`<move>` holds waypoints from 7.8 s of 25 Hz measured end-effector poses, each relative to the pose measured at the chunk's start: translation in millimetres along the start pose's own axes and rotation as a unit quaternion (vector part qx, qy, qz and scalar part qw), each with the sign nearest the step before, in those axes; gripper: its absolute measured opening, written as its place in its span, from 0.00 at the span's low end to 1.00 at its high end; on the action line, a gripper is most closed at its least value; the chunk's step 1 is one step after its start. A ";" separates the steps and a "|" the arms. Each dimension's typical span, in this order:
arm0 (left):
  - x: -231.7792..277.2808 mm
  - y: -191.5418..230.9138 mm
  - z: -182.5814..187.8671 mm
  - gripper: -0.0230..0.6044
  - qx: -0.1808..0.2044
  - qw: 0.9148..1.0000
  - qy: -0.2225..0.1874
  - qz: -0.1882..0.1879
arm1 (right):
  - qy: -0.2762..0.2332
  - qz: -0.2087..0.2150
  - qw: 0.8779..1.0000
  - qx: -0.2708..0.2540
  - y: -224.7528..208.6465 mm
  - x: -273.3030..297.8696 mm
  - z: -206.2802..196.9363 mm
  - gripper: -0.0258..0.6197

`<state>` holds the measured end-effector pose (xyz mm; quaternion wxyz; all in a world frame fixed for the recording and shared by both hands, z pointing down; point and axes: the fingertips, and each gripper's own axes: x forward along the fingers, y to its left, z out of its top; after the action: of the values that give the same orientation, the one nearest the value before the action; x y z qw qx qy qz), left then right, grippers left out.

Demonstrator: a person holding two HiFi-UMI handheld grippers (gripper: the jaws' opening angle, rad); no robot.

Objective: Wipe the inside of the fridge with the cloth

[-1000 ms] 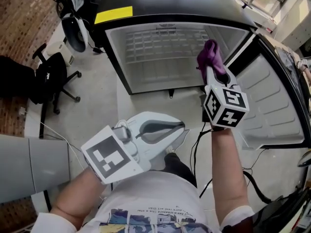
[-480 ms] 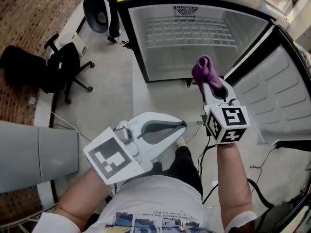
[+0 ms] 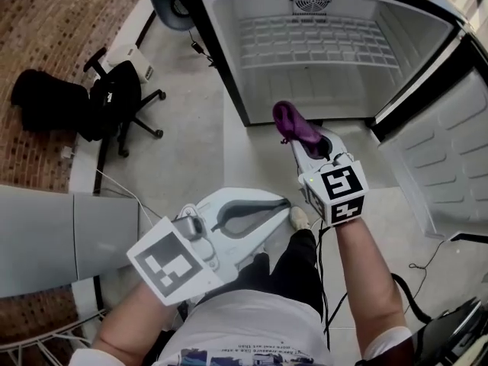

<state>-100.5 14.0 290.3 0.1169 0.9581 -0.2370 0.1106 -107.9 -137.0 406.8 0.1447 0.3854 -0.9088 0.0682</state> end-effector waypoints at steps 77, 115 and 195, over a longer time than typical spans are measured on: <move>94.8 82.9 -22.8 0.04 -0.038 0.998 -0.014 0.038 | -0.005 -0.146 0.989 0.006 -193.8 199.8 9.9 0.13; 111.0 79.6 10.6 0.04 -0.048 0.999 -0.004 -0.015 | -0.034 -0.420 0.891 0.168 -313.7 66.1 -24.9 0.13; 39.1 63.1 -5.3 0.05 -0.049 0.999 -0.020 0.006 | -0.032 -0.022 0.979 0.198 -79.8 196.9 2.1 0.13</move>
<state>-97.9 -55.6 316.6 0.1581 0.9518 -0.2500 0.0808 -181.0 -326.9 468.0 0.0377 0.4287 -0.8725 0.2314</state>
